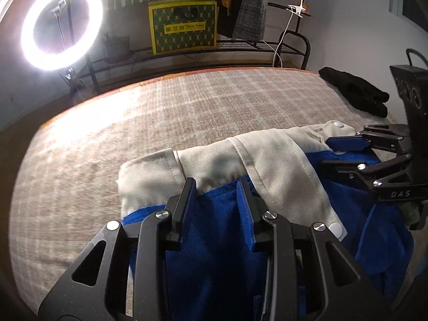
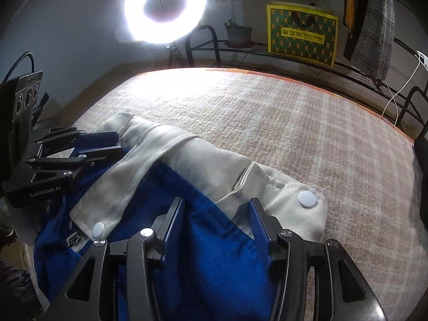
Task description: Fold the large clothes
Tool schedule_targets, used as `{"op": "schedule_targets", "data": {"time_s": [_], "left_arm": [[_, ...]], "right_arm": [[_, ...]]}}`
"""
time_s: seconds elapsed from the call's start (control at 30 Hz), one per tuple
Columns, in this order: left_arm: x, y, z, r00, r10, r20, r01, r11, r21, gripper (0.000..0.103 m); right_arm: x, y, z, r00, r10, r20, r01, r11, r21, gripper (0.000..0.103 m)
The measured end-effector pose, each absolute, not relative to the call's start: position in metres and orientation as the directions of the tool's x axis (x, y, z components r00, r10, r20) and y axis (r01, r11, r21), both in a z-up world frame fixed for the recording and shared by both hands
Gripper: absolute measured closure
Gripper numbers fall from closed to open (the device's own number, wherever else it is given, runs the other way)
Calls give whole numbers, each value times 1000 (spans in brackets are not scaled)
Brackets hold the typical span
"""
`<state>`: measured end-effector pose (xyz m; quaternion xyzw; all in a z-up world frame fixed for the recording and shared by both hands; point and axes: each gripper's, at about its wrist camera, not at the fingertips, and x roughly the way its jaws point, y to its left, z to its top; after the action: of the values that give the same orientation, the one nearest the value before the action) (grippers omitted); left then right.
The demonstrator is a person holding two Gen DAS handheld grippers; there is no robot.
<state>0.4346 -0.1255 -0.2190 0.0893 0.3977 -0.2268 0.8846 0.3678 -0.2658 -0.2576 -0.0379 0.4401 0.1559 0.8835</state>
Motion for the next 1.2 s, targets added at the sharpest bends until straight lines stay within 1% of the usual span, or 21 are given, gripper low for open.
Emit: {"op": "schedule_targets", "data": {"time_s": [0.07,0.17,0.3,0.4,0.5,0.53,0.57,0.67,0.7,0.87,0.97,1.0,1.03,1.1,1.17,1.2], "left_arm": [[428,-121,-211,598,-316,-737,456,890,-12,71],[414,-104,-191,606,-324,-727,428,903,-46,71],[387,-93,-169,624,-323,-712,425,904,-38,71],[363,-84,-163,602,-352,-717,436,897,-74,71],[353,-75,-178,524,-387,-759,431,889,-156,71],[353,-74,-182,510,-388,-768,428,889,-165,71],[350,-73,-191,498,-377,-781,422,892,-161,71],[342,-69,-213,477,-352,-805,413,899,-149,71],[341,-67,-219,472,-354,-807,410,899,-154,71],[337,-67,-231,476,-359,-803,426,893,-147,71],[328,-71,-236,515,-340,-787,451,888,-88,71],[328,-71,-235,514,-344,-786,452,887,-94,71],[329,-68,-234,503,-356,-787,448,887,-115,71],[335,-52,-227,459,-418,-784,415,881,-227,71],[339,-36,-218,454,-453,-767,370,879,-300,69],[341,-27,-215,456,-469,-756,350,876,-333,67]], "right_arm": [[362,-269,-250,569,244,-785,-299,951,78,54],[342,-278,-228,586,251,-771,-284,954,95,56],[295,-273,-197,609,271,-746,-325,943,77,56],[262,-258,-189,603,298,-740,-365,928,77,56],[245,-248,-201,590,274,-759,-371,927,46,57],[242,-248,-211,574,264,-775,-365,930,46,57],[242,-250,-216,565,257,-784,-354,934,51,59],[238,-260,-239,527,260,-809,-307,946,105,60],[236,-261,-243,523,255,-813,-306,947,100,60],[232,-257,-256,504,235,-831,-323,944,71,59],[232,-257,-263,505,240,-829,-320,944,79,59],[232,-257,-263,504,242,-829,-317,945,83,59],[233,-257,-261,501,243,-831,-314,945,87,59],[234,-264,-254,496,282,-821,-300,943,143,60],[230,-279,-243,521,356,-776,-285,929,235,60],[227,-290,-236,544,386,-745,-268,921,282,57]]}}
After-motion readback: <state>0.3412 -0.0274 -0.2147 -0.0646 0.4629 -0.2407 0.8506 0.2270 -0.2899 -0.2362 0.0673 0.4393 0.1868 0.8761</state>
